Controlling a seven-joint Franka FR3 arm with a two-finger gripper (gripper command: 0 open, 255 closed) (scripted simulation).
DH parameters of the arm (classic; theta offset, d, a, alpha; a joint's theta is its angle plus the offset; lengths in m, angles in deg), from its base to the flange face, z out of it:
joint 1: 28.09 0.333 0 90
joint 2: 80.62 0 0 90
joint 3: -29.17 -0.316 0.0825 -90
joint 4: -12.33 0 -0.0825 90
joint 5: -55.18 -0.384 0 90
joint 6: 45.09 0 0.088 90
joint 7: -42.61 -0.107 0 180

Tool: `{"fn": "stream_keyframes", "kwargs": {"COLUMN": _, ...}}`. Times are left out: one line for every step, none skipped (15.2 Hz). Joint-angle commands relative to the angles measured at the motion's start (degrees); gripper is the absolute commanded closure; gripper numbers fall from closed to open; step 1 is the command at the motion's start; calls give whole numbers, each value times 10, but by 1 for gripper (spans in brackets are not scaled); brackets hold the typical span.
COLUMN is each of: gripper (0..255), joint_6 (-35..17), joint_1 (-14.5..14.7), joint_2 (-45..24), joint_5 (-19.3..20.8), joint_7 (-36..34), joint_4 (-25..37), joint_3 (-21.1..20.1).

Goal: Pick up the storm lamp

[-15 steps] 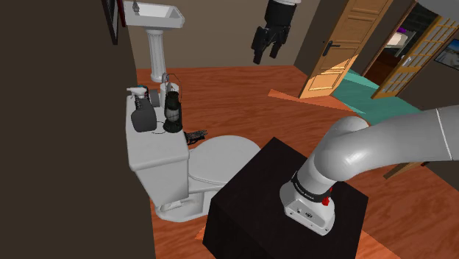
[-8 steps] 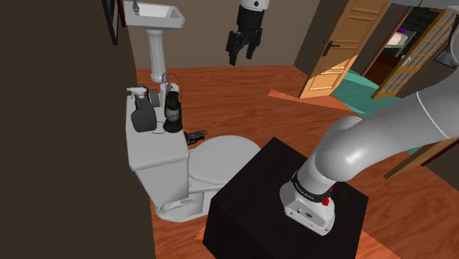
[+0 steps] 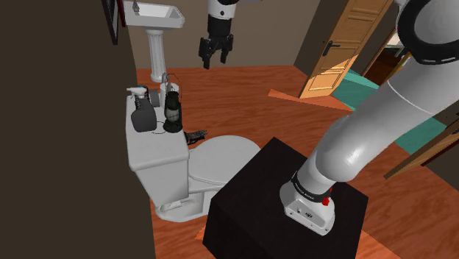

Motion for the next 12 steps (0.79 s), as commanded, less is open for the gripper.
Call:
{"fn": "stream_keyframes", "kwargs": {"gripper": 0, "joint_6": -7, "joint_1": 4, "joint_2": -46, "joint_5": -3, "joint_7": 0, "joint_4": 37, "joint_3": -4}}
{"fn": "stream_keyframes", "kwargs": {"gripper": 0, "joint_6": -10, "joint_1": 6, "joint_2": -68, "joint_5": -4, "joint_7": 1, "joint_4": 55, "joint_3": -5}}
{"fn": "stream_keyframes", "kwargs": {"gripper": 0, "joint_6": -12, "joint_1": 7, "joint_2": -90, "joint_5": -5, "joint_7": 1, "joint_4": 73, "joint_3": -7}}
{"fn": "stream_keyframes", "kwargs": {"gripper": 0, "joint_6": -14, "joint_1": 9, "joint_2": -112, "joint_5": -6, "joint_7": 2, "joint_4": 92, "joint_3": -9}}
{"fn": "stream_keyframes", "kwargs": {"gripper": 0, "joint_6": -15, "joint_1": 11, "joint_2": -135, "joint_5": -7, "joint_7": 3, "joint_4": 112, "joint_3": -10}}
{"fn": "stream_keyframes", "kwargs": {"gripper": 0, "joint_6": -16, "joint_1": 12, "joint_2": -157, "joint_5": -8, "joint_7": 3, "joint_4": 133, "joint_3": -12}}
{"fn": "stream_keyframes", "kwargs": {"gripper": 0, "joint_6": -16, "joint_1": 14, "joint_2": -180, "joint_5": -8, "joint_7": 3, "joint_4": 155, "joint_3": -13}}
{"fn": "stream_keyframes", "kwargs": {"gripper": 0, "joint_6": -15, "joint_1": 16, "joint_2": -203, "joint_5": -9, "joint_7": 4, "joint_4": 178, "joint_3": -15}}
{"fn": "stream_keyframes", "kwargs": {"gripper": 0, "joint_6": -13, "joint_1": 17, "joint_2": -226, "joint_5": -9, "joint_7": 4, "joint_4": 202, "joint_3": -17}}
{"fn": "stream_keyframes", "kwargs": {"gripper": 0, "joint_6": -10, "joint_1": 19, "joint_2": -250, "joint_5": -9, "joint_7": 4, "joint_4": 227, "joint_3": -18}}
{"fn": "stream_keyframes", "kwargs": {"gripper": 0, "joint_6": -7, "joint_1": 21, "joint_2": -274, "joint_5": -9, "joint_7": 5, "joint_4": 254, "joint_3": -20}}
{"fn": "stream_keyframes", "kwargs": {"gripper": 0, "joint_6": -2, "joint_1": 23, "joint_2": -299, "joint_5": -9, "joint_7": 5, "joint_4": 281, "joint_3": -22}}
